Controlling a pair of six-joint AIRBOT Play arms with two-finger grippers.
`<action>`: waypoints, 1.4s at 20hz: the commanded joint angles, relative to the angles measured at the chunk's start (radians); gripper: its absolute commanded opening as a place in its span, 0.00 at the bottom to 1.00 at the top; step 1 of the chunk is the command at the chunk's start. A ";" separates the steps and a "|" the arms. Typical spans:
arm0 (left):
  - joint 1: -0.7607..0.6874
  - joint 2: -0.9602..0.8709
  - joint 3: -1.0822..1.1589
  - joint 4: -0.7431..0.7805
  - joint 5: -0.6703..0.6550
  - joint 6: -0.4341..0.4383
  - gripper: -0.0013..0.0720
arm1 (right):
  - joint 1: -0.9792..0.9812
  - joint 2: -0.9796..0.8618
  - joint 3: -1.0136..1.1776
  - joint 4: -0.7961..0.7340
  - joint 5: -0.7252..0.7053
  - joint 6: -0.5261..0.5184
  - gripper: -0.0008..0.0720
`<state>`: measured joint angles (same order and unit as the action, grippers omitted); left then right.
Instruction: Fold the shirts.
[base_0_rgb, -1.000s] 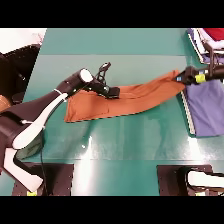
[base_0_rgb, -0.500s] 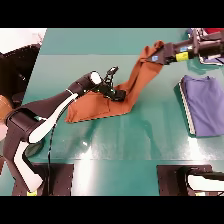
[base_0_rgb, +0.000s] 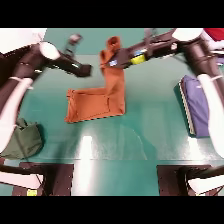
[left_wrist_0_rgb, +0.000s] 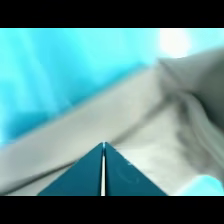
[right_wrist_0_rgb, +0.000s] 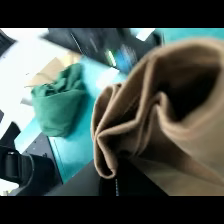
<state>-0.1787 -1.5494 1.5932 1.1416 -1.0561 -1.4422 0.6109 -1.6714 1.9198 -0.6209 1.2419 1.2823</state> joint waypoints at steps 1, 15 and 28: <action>0.178 0.162 0.000 0.112 -0.054 0.003 0.05 | 0.166 -0.155 0.115 -0.003 -0.118 -0.014 0.22; 0.319 0.243 -0.001 0.104 -0.173 0.010 0.05 | -0.158 0.011 -0.417 -0.302 0.053 0.070 0.63; 0.278 0.243 -0.001 0.041 -0.138 0.010 0.05 | -0.090 -0.252 -0.449 0.165 -0.183 0.006 0.76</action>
<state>0.1123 -1.3067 1.5925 1.1892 -1.1969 -1.4319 0.4618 -1.8400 1.3823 -0.5335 1.0634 1.2987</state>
